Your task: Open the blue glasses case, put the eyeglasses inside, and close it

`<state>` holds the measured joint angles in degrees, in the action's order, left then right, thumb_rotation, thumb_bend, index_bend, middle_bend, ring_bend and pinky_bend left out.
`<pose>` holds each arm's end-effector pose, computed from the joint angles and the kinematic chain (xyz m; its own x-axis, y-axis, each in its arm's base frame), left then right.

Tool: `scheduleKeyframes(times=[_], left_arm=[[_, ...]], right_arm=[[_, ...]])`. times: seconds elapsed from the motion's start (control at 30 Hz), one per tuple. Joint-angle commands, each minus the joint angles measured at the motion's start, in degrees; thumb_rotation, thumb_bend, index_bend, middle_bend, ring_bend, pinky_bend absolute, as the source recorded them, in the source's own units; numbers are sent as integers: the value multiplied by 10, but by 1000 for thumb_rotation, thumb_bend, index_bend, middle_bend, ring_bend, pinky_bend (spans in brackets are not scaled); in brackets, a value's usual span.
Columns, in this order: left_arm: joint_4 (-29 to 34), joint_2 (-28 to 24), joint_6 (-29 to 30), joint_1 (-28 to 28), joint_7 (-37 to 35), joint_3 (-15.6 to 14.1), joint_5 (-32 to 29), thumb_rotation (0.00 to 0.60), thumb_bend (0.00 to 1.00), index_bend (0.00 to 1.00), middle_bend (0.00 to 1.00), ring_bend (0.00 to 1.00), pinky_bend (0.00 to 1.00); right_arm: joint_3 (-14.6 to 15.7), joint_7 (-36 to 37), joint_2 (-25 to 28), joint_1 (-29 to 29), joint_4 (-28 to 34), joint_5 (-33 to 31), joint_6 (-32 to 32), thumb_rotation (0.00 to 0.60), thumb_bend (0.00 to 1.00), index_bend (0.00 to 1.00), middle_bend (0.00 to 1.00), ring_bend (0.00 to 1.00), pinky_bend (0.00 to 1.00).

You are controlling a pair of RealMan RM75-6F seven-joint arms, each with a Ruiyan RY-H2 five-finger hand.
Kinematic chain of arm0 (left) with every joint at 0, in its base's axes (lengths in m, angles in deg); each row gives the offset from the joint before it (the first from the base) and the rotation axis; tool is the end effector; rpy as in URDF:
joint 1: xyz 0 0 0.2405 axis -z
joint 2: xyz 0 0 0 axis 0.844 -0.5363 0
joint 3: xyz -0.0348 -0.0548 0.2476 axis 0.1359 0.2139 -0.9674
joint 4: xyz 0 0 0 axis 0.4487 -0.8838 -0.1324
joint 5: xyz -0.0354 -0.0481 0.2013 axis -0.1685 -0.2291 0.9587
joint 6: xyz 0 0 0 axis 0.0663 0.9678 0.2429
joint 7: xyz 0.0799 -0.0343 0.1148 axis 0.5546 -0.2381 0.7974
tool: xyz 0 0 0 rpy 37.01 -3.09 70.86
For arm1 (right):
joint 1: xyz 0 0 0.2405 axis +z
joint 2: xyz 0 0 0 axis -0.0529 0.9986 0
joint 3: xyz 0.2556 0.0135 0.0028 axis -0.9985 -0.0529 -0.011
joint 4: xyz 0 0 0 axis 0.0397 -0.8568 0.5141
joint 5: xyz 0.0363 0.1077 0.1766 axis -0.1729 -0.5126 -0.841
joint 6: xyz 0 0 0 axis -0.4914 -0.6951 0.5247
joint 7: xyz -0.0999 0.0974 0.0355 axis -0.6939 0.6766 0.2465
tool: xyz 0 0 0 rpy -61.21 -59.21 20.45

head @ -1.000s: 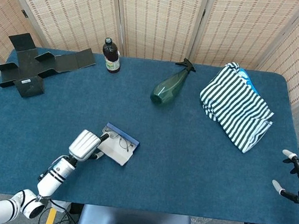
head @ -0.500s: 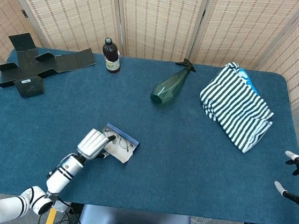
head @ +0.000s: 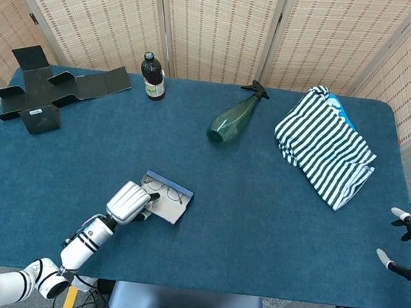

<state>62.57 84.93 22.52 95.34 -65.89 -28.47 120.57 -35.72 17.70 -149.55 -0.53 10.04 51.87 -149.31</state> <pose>-0.1702 0.3143 -0.0534 0.4855 0.0836 0.8702 0.7353 -0.5775 -0.3548 -0.3383 -0.1756 0.1976 0.3227 0.0343 0.9459 -0.9453 0.0621 0.3203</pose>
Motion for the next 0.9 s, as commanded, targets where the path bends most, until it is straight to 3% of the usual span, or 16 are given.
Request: scheduleKeyframes(times=[0.03, 0.4, 0.6, 0.9], left_arm=[[17, -18, 10, -5, -4, -11, 12, 600, 488, 632, 922, 983, 1000], [86, -132, 26, -37, -3, -53, 31, 600, 487, 621, 922, 983, 1000], [119, -154, 5, -29, 14, -39, 14, 600, 487, 621, 922, 982, 1000], [134, -151, -64, 11, 99, -7, -21, 600, 487, 611, 922, 976, 1000]], right_arm=[[0, 0, 0, 0, 1, 1, 0, 600, 188, 175, 352, 501, 275], [1, -11, 2, 2, 13, 12, -4, 600, 187, 176, 352, 501, 275], [1, -15, 3, 7, 21, 19, -5, 600, 187, 176, 353, 501, 275], [2, -17, 6, 4, 23, 17, -7, 600, 186, 176, 353, 502, 275]])
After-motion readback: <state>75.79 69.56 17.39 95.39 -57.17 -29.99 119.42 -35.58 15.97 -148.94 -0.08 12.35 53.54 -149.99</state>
